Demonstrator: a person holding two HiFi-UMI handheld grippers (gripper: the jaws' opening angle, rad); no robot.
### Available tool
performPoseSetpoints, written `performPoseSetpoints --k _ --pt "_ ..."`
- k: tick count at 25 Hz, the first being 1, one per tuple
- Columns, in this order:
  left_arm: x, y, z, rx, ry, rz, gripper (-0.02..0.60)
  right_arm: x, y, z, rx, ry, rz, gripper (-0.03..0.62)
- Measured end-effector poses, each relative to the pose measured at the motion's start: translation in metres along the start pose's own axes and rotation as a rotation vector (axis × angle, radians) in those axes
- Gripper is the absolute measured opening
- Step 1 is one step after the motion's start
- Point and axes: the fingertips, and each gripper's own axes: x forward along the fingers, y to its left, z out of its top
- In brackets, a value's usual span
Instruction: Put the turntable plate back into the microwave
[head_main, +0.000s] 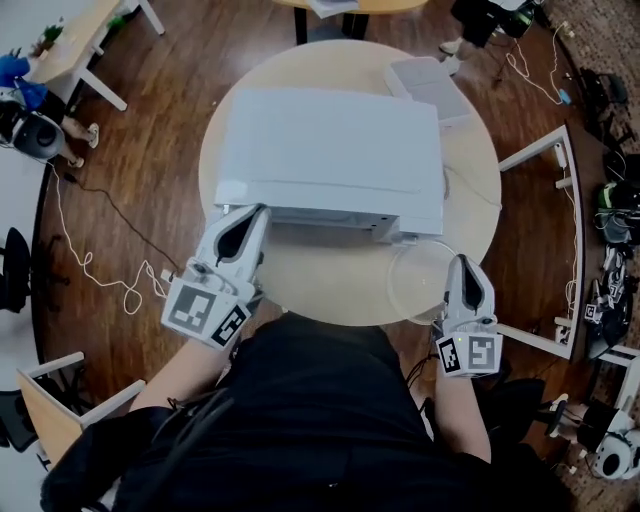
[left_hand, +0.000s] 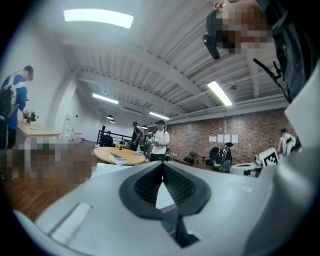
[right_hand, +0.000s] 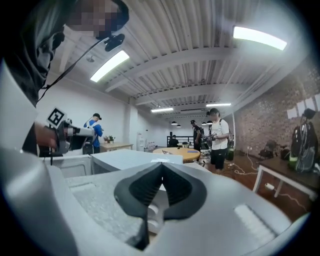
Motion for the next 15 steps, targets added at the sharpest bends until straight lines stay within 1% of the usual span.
performPoseSetpoints --k 2,4,6,8,10,11,15 --pt "0.003 0.004 0.007 0.025 0.008 0.002 0.003 -0.005 -0.019 -0.007 -0.047 0.014 -0.005 0.000" --pt "0.006 0.001 0.013 0.056 0.008 -0.006 0.003 -0.012 -0.036 -0.020 -0.036 0.034 -0.006 0.000" --pt "0.010 -0.004 0.016 0.067 0.004 -0.009 0.003 -0.018 -0.043 -0.036 -0.020 0.056 -0.001 0.000" --pt "0.011 -0.006 0.013 0.068 0.003 -0.003 0.003 -0.024 -0.047 -0.053 -0.062 0.084 -0.016 0.000" --pt "0.014 -0.011 0.009 0.070 0.010 -0.012 0.003 -0.032 -0.050 -0.067 -0.112 0.112 -0.039 0.000" --pt "0.015 -0.013 0.009 0.074 0.015 -0.021 0.003 -0.036 -0.050 -0.071 -0.111 0.118 -0.044 0.000" --pt "0.020 -0.020 0.008 0.083 0.022 -0.043 0.003 -0.050 -0.050 -0.081 -0.042 0.114 -0.066 0.000"
